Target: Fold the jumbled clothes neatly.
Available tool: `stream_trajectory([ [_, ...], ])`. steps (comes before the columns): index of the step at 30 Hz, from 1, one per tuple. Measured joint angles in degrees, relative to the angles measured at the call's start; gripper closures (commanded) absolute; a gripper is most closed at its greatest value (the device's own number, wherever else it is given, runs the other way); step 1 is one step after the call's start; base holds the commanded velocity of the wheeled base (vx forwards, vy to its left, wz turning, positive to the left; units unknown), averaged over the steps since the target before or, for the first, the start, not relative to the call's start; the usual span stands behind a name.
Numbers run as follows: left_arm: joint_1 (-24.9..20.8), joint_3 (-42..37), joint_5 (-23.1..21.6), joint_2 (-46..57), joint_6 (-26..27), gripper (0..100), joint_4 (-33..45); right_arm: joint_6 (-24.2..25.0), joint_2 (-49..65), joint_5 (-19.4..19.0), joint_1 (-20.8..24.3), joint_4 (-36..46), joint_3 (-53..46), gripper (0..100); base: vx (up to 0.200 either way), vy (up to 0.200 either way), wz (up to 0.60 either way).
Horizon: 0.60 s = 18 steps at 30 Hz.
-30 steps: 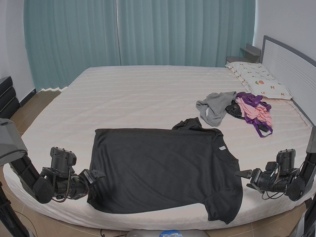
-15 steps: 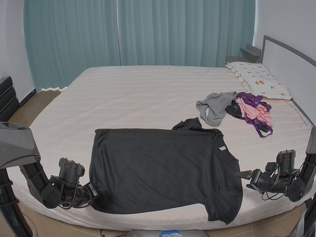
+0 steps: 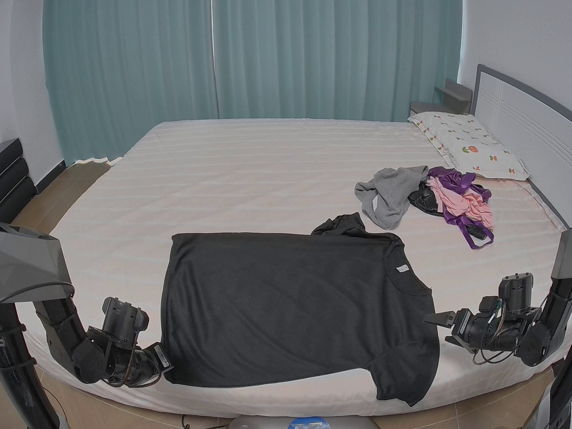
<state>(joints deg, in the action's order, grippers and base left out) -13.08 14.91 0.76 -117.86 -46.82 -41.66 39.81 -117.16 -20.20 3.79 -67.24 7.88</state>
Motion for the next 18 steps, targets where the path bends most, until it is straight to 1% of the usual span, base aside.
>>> stream_trajectory([
  [6,3.61,-2.46,0.0,0.94,2.33,100,-0.35,-0.24,0.0,0.28,-0.05,-0.02,-0.44,0,0.0,0.0,0.0],
  [10,5.51,-3.95,-0.13,2.01,3.17,100,-0.49,-1.45,-0.01,0.44,-0.02,0.0,-1.13,0,0.0,0.0,0.0],
  [15,6.17,-5.33,-0.51,2.58,3.28,100,-1.76,-3.34,-0.45,0.46,-0.02,0.07,-2.21,0,0.0,0.0,0.0],
  [18,6.45,-5.9,-0.54,2.62,3.28,100,-2.88,-5.28,-1.33,0.46,-0.07,0.07,-2.89,0,0.0,0.0,0.0],
])
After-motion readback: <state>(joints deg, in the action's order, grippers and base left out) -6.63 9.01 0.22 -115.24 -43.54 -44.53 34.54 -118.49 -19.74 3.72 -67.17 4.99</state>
